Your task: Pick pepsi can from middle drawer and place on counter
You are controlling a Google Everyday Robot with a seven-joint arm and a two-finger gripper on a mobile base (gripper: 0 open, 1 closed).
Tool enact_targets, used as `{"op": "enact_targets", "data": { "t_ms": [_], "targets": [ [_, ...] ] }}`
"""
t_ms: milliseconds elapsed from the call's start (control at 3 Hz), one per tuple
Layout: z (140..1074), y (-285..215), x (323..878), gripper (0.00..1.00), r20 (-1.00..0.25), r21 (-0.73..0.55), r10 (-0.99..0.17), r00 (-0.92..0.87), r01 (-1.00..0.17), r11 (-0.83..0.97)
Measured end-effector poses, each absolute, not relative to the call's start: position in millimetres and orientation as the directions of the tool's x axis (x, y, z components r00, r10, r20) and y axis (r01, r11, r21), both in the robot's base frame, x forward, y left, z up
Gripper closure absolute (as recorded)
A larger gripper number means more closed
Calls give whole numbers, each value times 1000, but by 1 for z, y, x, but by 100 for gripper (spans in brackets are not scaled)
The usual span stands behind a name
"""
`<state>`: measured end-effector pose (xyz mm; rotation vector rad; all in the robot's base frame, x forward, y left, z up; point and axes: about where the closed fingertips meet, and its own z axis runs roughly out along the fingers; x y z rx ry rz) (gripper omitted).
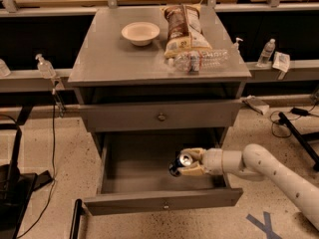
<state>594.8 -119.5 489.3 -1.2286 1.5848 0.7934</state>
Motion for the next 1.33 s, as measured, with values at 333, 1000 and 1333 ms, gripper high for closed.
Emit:
{"op": "enact_targets", "data": {
  "t_ms": [333,1000,1333],
  "targets": [
    [540,-118,590,100,-906,-152,-421,46,-963,221],
    [633,-140,606,100,-800,-293,-579,158,-945,147],
    [682,-156,606,100,-743,-302,-649,162,-947,109]
  ]
}}
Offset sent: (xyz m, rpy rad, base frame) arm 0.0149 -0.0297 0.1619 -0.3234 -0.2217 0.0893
